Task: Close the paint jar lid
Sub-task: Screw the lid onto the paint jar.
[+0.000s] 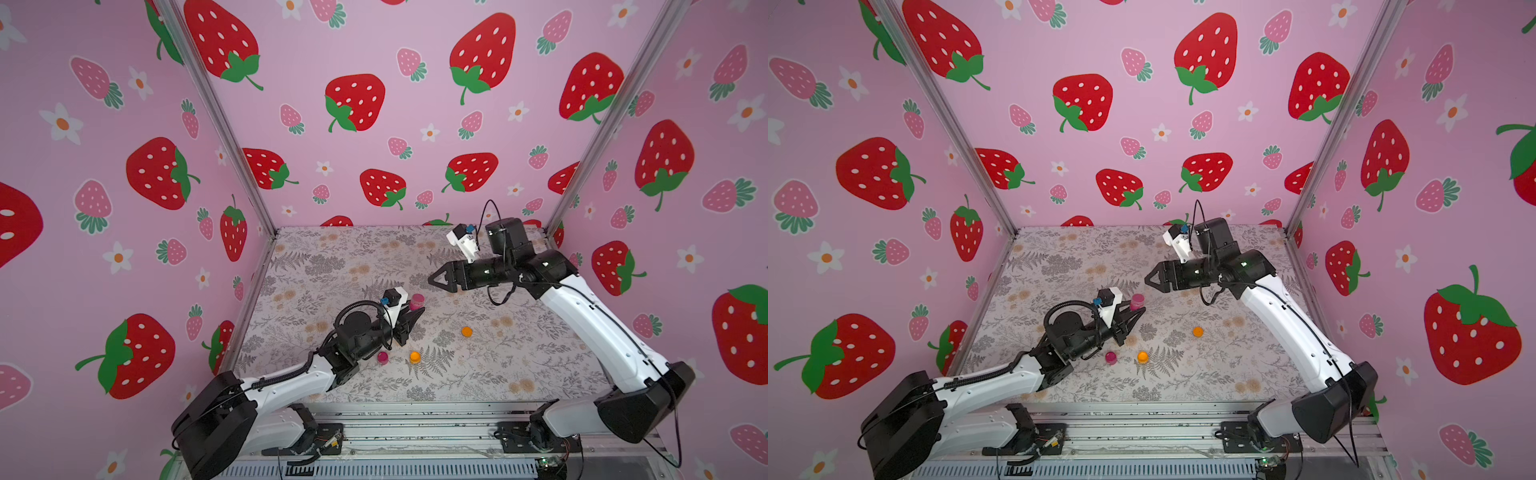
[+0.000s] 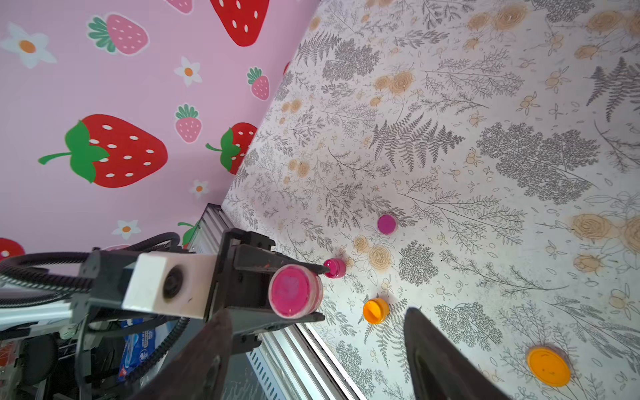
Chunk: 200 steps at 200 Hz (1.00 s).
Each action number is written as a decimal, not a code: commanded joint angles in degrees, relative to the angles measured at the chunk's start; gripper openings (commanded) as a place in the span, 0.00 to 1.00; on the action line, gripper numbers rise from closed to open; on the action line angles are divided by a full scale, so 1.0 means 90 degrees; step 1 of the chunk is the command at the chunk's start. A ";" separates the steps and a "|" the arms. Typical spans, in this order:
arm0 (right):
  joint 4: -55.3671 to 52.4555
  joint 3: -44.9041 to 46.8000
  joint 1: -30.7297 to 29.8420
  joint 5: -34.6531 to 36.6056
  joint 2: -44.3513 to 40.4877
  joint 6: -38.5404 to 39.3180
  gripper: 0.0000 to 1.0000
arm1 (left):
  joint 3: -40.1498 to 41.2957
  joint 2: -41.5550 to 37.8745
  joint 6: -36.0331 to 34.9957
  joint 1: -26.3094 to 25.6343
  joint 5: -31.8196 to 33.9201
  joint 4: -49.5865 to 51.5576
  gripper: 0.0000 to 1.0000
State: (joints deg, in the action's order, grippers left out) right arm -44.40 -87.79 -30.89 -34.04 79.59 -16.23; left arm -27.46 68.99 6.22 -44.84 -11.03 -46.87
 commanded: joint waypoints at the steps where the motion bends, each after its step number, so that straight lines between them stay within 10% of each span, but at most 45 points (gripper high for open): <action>1: -0.0079 0.0310 0.0205 -0.1107 -0.0357 0.1461 0.78 | -0.0073 -0.0063 0.0476 0.0064 -0.0951 -0.0716 0.24; 76: 0.1092 0.1237 0.0281 -0.2486 -0.0669 0.2403 0.70 | -0.0354 0.0274 0.1030 0.0031 -0.1905 -0.1177 0.24; 200: 0.0879 0.1298 -0.0588 -0.1074 -0.0426 0.2492 0.58 | -0.0429 0.0106 0.0881 0.0019 -0.1883 -0.0838 0.24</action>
State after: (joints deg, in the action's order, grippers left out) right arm -35.81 -75.50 -35.35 -46.59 75.07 5.78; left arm -28.77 71.26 14.79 -44.62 -27.07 -53.01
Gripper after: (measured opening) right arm 0.594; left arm 0.276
